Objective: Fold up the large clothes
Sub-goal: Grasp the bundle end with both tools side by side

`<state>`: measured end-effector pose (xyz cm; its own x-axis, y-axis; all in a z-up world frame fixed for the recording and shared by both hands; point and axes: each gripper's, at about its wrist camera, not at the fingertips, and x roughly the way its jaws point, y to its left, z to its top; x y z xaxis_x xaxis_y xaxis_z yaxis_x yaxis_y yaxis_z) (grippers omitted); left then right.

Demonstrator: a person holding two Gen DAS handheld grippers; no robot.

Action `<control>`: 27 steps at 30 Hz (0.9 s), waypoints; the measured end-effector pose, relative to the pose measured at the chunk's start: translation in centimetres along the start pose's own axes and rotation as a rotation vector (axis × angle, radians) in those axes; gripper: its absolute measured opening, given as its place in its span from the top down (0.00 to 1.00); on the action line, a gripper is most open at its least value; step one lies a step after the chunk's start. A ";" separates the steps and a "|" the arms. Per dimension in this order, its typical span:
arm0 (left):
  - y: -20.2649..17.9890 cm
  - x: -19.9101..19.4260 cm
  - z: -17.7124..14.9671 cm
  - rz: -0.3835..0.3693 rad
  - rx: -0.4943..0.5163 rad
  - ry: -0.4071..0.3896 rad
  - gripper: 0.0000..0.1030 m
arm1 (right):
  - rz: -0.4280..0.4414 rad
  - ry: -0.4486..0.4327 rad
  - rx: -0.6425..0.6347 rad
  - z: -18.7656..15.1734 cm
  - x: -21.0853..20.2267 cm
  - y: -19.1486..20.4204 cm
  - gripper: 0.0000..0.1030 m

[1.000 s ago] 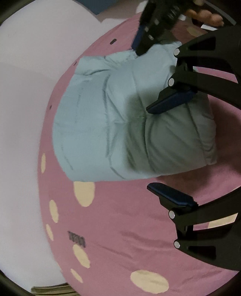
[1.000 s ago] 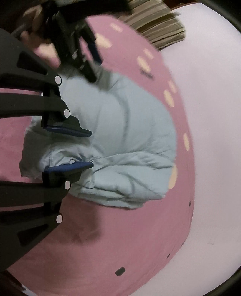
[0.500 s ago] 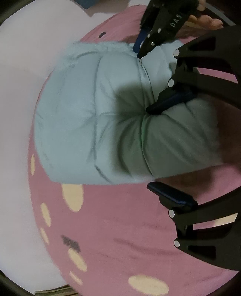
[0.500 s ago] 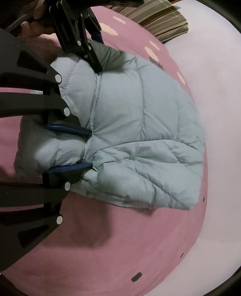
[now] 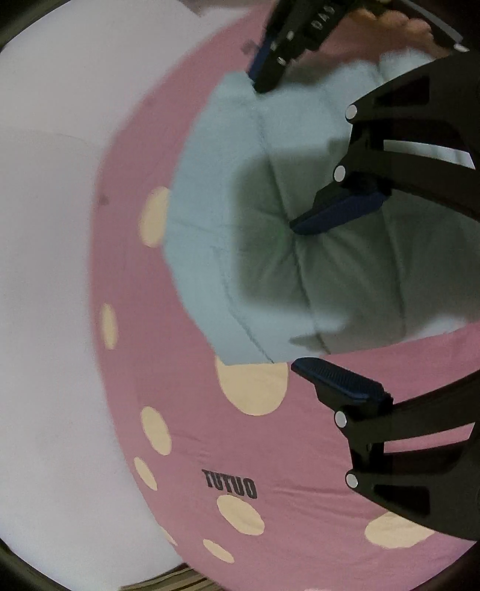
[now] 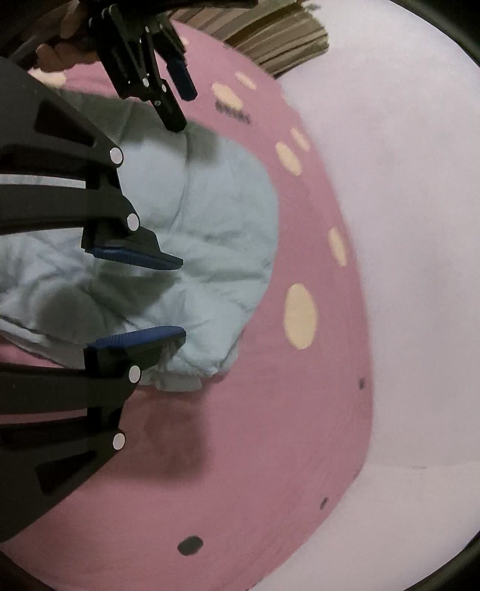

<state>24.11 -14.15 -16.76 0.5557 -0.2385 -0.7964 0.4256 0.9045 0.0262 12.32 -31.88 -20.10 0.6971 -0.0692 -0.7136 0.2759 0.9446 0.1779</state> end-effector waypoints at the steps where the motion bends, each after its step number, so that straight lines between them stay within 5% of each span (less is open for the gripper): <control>1: -0.2 1.2 0.0 0.011 0.012 0.036 0.35 | -0.011 0.035 -0.002 -0.3 1.3 -0.3 0.69; 4: -0.7 3.7 -0.5 0.026 0.033 0.113 0.35 | -0.004 0.105 0.016 -0.7 4.4 -0.8 0.67; 11: -1.2 5.9 -1.3 0.057 0.046 0.146 0.35 | -0.008 0.136 0.026 -1.7 6.9 -0.7 0.67; 27: -1.4 6.4 -2.3 0.072 0.054 0.098 0.34 | -0.057 0.101 0.020 -2.2 6.9 0.5 0.68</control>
<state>25.43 -16.11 -23.24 0.5151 -0.1359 -0.8463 0.4267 0.8970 0.1156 15.84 -31.14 -26.47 0.6099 -0.0889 -0.7875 0.3266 0.9335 0.1476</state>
